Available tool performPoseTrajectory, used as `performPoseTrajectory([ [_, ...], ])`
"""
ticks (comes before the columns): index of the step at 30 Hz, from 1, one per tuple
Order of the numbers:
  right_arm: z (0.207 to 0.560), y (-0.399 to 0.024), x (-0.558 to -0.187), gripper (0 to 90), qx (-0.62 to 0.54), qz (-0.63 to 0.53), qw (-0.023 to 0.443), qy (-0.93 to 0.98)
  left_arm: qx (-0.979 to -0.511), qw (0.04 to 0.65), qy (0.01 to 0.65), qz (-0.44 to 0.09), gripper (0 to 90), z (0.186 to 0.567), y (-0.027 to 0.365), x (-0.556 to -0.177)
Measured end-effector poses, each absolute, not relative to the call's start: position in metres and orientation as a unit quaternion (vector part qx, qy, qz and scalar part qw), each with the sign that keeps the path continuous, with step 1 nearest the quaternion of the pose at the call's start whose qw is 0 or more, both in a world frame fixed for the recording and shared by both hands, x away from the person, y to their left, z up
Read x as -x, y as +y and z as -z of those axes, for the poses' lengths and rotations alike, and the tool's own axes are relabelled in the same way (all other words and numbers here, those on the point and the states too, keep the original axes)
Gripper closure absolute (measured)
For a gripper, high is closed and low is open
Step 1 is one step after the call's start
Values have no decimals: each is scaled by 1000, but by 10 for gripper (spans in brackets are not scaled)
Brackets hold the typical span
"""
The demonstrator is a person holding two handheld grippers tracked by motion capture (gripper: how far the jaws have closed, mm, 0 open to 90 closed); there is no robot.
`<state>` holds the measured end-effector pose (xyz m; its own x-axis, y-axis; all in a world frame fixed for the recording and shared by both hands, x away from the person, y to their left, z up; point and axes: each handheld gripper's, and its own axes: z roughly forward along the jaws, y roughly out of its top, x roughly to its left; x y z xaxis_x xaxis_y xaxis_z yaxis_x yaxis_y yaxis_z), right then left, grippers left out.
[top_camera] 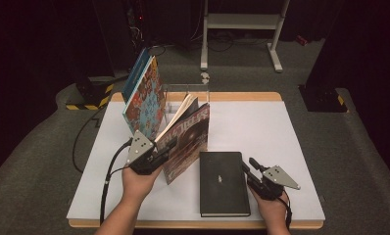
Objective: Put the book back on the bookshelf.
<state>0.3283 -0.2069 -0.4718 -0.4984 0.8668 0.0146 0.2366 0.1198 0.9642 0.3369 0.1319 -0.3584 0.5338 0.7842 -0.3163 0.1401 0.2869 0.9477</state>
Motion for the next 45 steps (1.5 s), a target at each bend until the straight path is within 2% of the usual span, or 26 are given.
performPoseTrajectory([
  [3, 472, -207, -328, 641, -403, -528, 298, 686, -551, 680, 421, -239, 720, 359, 130, -340],
  [7, 472, -207, -329, 645, -406, -525, 292, 689, -552, 677, 425, -238, 807, 357, 129, -342],
  [10, 473, -206, -332, 644, -411, -521, 283, 692, -553, 678, 421, -240, 829, 358, 128, -342],
  [23, 474, -208, -332, 628, -410, -524, 277, 693, -527, 673, 464, -231, 839, 346, 141, -358],
  [34, 473, -209, -332, 631, -411, -528, 280, 688, -498, 669, 473, -284, 839, 324, 162, -367],
  [45, 473, -210, -331, 617, -409, -532, 282, 686, -479, 656, 482, -330, 838, 315, 163, -382],
])
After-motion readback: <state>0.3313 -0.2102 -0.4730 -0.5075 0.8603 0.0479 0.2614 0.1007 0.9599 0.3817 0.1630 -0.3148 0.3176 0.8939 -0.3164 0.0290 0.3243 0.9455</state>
